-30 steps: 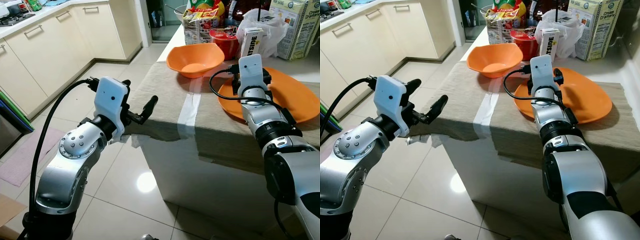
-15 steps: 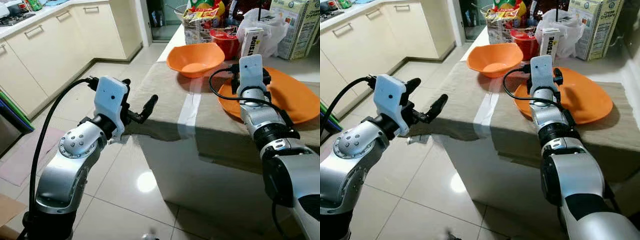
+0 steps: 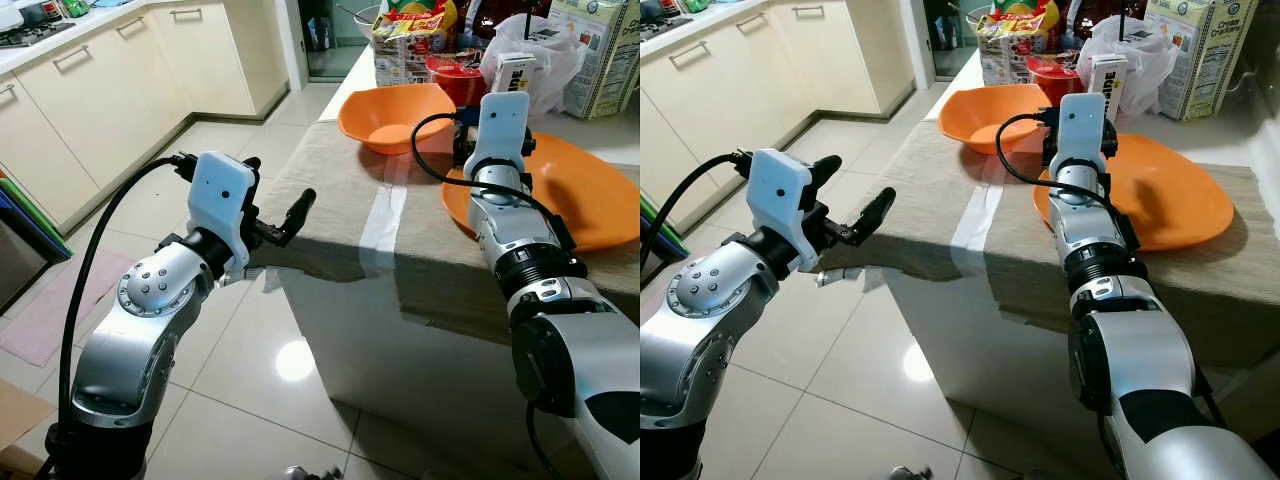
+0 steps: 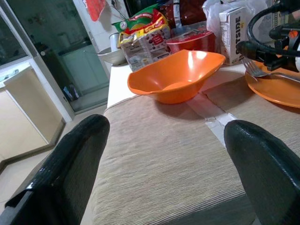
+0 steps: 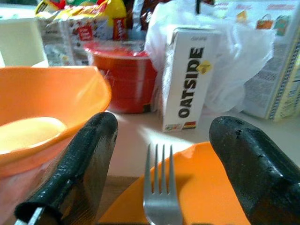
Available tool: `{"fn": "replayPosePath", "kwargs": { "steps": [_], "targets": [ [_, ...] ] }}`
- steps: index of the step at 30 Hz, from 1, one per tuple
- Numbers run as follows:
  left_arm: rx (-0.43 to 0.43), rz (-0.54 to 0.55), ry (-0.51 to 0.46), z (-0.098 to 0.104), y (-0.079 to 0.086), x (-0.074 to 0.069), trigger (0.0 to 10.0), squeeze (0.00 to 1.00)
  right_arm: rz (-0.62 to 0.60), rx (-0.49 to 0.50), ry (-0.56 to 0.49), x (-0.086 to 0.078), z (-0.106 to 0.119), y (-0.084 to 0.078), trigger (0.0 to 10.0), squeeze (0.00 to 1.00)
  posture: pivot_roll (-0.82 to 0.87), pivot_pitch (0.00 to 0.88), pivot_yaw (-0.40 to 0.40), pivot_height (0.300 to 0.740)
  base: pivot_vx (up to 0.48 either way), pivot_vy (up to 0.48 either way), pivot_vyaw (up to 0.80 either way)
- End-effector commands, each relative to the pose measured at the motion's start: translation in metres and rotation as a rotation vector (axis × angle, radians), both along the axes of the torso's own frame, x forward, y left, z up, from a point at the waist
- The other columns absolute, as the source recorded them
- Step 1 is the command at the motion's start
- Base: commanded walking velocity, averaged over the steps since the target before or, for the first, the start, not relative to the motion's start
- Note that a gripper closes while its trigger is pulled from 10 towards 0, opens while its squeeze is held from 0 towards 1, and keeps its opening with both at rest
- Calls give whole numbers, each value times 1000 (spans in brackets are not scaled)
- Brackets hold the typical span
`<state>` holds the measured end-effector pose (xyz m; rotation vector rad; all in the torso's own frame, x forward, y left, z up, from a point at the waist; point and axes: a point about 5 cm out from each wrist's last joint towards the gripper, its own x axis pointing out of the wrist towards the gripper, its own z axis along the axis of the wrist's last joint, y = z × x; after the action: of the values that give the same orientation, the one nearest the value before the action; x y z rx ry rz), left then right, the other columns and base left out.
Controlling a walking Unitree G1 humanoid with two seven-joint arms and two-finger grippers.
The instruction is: Setting the table
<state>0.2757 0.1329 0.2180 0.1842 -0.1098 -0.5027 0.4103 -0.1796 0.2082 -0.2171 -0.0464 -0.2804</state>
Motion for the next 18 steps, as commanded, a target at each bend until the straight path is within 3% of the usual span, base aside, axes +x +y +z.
{"fn": "replayPosePath", "kwargs": {
  "steps": [1, 5, 18],
  "targets": [
    [-3, 12, -25, 7, 4, 1, 10000, 0, -2, 10, 14, -1, -4, 4, 10000, 0, -67, 0, 172, 735, 0, 0, 0],
    [-2, 11, -25, 7, 4, 1, 10000, 0, -11, 6, 68, -2, -13, 2, 10000, 0, -68, 0, 175, 735, 0, 0, 0],
    [11, 9, -28, 10, 5, 0, 10000, 0, -9, 184, 255, -6, -44, 4, 10000, 0, -55, 0, 179, 735, 0, 0, 0]
  ]
}}
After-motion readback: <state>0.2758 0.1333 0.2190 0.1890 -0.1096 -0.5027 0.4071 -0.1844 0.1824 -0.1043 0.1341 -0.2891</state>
